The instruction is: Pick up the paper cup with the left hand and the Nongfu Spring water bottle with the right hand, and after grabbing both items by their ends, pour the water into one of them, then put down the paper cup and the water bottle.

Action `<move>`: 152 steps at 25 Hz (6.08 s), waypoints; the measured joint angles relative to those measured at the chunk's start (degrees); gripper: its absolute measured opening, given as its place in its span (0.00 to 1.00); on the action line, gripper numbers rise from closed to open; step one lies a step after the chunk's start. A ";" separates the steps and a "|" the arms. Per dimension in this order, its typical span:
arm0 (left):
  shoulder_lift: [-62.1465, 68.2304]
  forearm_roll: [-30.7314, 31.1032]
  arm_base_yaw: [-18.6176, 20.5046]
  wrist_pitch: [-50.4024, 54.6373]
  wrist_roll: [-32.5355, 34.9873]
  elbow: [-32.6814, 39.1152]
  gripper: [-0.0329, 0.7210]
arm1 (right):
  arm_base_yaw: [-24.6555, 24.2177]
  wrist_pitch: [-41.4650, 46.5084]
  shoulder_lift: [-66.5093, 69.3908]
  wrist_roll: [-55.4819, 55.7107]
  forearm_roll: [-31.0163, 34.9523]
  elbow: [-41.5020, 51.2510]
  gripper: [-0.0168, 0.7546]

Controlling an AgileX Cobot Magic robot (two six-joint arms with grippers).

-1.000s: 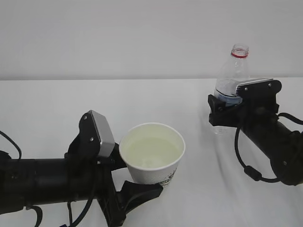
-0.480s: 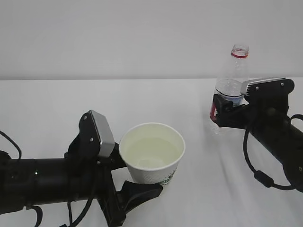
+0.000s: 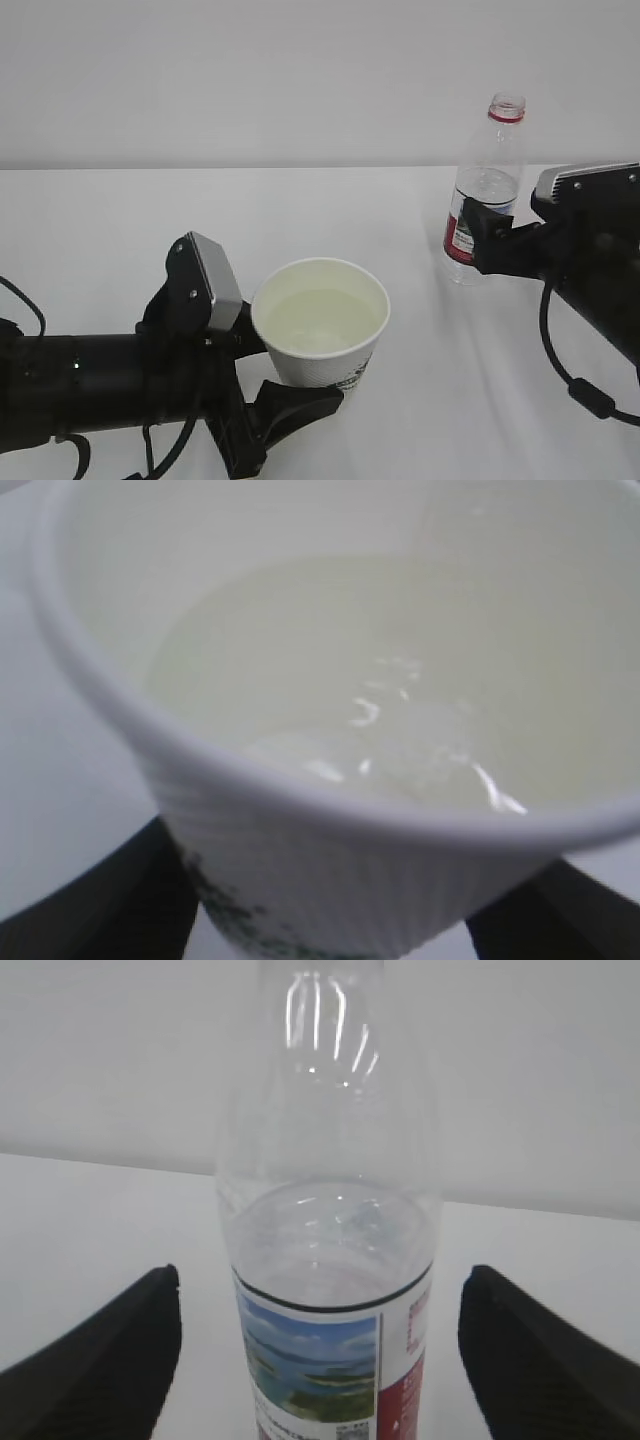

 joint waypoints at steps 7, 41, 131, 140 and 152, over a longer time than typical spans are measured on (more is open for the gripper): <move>0.00 -0.13 0.00 0.00 0.00 0.00 0.78 | 0.00 0.00 -4.39 0.14 -0.10 4.32 0.88; 0.00 -2.45 0.00 -1.85 0.12 0.00 0.78 | 0.09 -0.21 -22.83 0.25 -0.10 23.48 0.84; 9.73 -38.39 27.33 -12.19 10.88 -2.25 0.78 | 0.09 -0.32 -22.83 0.91 -1.61 23.50 0.79; 15.06 -39.13 27.33 -12.81 10.88 -7.94 0.78 | 0.09 -0.32 -22.83 0.91 -1.96 23.50 0.79; 20.34 -41.00 30.69 -12.89 10.93 -11.42 0.78 | 0.09 -0.32 -22.83 0.91 -2.04 23.50 0.79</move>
